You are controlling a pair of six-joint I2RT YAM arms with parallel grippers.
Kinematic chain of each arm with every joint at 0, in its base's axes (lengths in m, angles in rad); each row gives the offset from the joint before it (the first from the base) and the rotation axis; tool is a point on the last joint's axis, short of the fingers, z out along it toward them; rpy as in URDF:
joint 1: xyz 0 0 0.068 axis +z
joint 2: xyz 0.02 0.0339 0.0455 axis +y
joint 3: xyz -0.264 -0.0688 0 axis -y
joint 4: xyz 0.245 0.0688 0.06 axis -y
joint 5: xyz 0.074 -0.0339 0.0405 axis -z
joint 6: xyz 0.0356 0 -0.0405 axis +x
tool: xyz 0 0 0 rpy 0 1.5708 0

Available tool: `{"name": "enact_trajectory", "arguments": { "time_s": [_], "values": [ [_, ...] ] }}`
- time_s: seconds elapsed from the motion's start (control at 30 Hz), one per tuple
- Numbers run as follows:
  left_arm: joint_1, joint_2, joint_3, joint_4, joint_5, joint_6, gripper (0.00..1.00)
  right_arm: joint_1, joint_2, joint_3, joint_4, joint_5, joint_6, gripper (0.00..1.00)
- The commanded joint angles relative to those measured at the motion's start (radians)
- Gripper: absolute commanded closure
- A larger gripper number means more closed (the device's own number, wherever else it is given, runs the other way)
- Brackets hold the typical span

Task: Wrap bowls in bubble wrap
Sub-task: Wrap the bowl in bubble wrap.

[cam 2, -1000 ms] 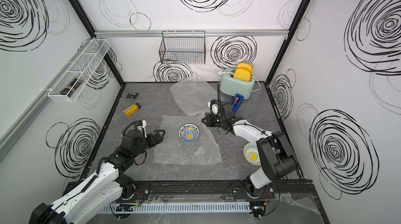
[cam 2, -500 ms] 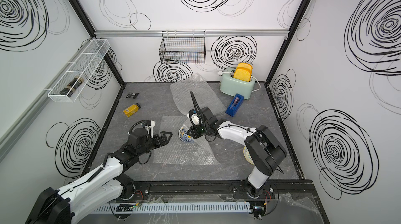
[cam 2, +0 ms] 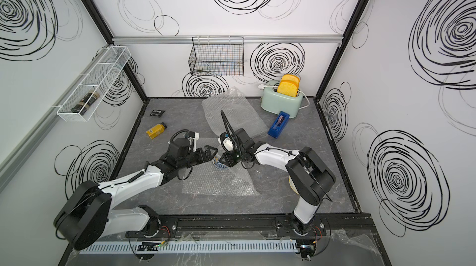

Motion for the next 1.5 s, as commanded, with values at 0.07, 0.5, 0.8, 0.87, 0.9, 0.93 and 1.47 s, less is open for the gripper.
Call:
{"name": "enact_trajectory", "arguments": {
  "time_s": [0.07, 0.5, 0.8, 0.87, 0.9, 0.93, 1.47],
  "values": [
    [-0.029, 0.11, 0.054, 0.062, 0.041, 0.038, 0.03, 0.008, -0.004, 0.002, -0.013, -0.03, -0.044, 0.71],
    [-0.027, 0.123, -0.017, 0.032, 0.011, 0.073, 0.08, -0.023, -0.179, -0.02, -0.011, -0.096, 0.007, 0.39],
    [-0.024, 0.101, -0.052, 0.021, -0.002, 0.08, 0.14, -0.194, -0.254, -0.076, 0.037, 0.018, 0.085, 0.22],
    [-0.024, 0.088, -0.06, 0.021, -0.005, 0.082, 0.14, -0.18, -0.213, -0.056, 0.015, 0.039, 0.063, 0.2],
    [-0.024, 0.081, -0.064, 0.021, -0.009, 0.081, 0.14, -0.168, -0.18, -0.041, 0.001, 0.049, 0.053, 0.19],
    [-0.023, 0.079, -0.065, 0.017, -0.013, 0.082, 0.14, -0.158, -0.153, -0.022, -0.017, 0.072, 0.053, 0.18],
    [0.114, -0.081, -0.077, -0.082, -0.165, 0.069, 0.03, -0.019, 0.161, 0.133, -0.128, 0.354, 0.006, 0.1]
  ]
}}
